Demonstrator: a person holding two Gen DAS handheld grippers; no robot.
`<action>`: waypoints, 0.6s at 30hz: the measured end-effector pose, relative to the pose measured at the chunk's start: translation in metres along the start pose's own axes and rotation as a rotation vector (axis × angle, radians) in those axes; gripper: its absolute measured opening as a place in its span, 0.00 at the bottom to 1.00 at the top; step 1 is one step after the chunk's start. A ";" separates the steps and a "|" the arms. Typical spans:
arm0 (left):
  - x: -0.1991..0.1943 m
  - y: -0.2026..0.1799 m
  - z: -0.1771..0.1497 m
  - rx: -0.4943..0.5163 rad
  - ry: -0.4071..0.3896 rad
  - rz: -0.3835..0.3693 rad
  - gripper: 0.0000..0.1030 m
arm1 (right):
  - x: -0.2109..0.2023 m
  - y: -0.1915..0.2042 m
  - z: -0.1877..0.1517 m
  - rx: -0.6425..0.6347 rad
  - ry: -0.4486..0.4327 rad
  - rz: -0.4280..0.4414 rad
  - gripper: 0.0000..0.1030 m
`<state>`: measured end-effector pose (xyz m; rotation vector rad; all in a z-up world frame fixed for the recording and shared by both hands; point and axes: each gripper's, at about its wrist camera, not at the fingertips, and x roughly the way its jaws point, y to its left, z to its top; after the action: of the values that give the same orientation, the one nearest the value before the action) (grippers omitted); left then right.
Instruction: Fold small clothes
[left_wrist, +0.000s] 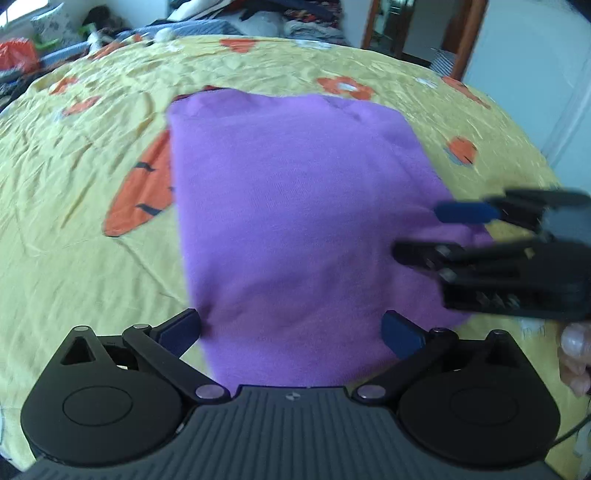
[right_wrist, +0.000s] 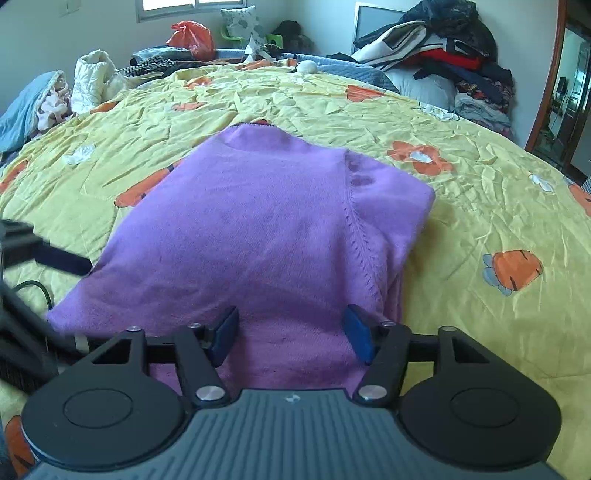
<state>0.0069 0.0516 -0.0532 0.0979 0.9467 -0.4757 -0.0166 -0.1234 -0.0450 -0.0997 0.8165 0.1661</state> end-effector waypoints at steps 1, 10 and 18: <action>-0.002 0.007 0.004 -0.018 -0.009 0.005 1.00 | -0.001 -0.001 0.000 0.000 -0.002 -0.001 0.62; 0.030 0.072 0.070 -0.225 0.023 -0.110 1.00 | -0.007 -0.027 0.006 0.113 -0.031 0.067 0.75; 0.072 0.096 0.108 -0.362 0.081 -0.211 1.00 | 0.016 -0.115 0.013 0.408 -0.020 0.237 0.85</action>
<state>0.1654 0.0811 -0.0591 -0.3148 1.1151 -0.4900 0.0248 -0.2331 -0.0450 0.3838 0.8269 0.2194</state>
